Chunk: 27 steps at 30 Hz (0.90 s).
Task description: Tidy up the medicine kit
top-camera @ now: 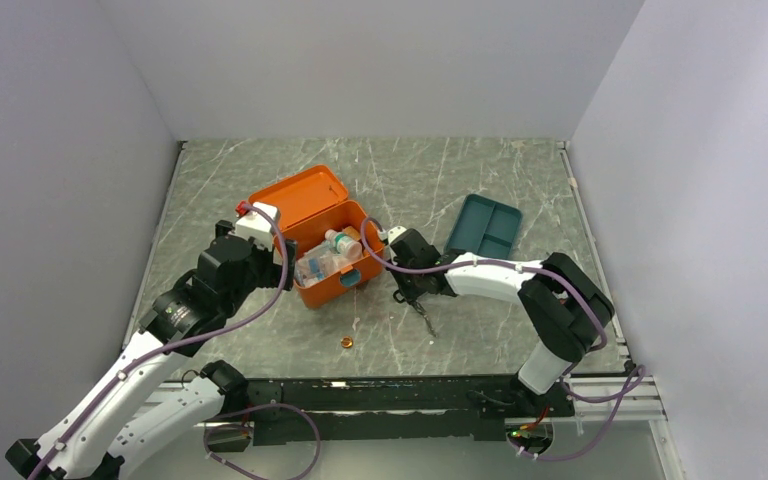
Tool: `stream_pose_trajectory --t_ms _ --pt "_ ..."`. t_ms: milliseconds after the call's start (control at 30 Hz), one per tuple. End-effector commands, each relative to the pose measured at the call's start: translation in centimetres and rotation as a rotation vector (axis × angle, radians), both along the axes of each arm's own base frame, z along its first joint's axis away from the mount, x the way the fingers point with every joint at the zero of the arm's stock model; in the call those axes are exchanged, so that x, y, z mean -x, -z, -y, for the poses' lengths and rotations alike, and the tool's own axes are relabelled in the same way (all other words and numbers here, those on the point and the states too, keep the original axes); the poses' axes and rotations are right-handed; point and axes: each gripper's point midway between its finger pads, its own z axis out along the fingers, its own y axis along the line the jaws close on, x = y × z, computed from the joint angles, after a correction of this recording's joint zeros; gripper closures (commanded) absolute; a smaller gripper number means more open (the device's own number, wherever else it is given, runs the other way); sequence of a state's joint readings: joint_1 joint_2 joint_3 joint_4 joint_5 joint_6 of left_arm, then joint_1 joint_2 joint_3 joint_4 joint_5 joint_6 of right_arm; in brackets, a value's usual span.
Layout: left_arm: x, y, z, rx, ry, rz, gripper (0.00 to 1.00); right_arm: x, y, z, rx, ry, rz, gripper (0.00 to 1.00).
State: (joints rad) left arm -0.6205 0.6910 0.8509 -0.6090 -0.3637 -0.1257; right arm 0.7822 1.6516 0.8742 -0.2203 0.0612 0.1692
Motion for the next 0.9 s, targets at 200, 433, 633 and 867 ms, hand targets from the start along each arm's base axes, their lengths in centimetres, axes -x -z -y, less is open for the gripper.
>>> stream_pose_trajectory --t_ms 200,433,633,867 --pt "-0.2 -0.8 0.7 0.053 0.020 0.023 0.01 0.4 -2.2 0.1 -0.067 0.036 0.025 1.00" --pt "0.7 -0.9 2.9 0.151 0.102 -0.026 0.01 1.1 -4.2 0.1 -0.124 0.035 0.048 1.00" --pt "2.3 0.3 5.7 0.257 0.213 -0.116 0.01 1.9 -5.1 -0.1 -0.187 0.020 0.068 1.00" --pt "3.4 1.5 7.8 0.334 0.284 -0.214 0.01 2.4 -5.3 0.1 -0.204 0.037 0.074 1.00"
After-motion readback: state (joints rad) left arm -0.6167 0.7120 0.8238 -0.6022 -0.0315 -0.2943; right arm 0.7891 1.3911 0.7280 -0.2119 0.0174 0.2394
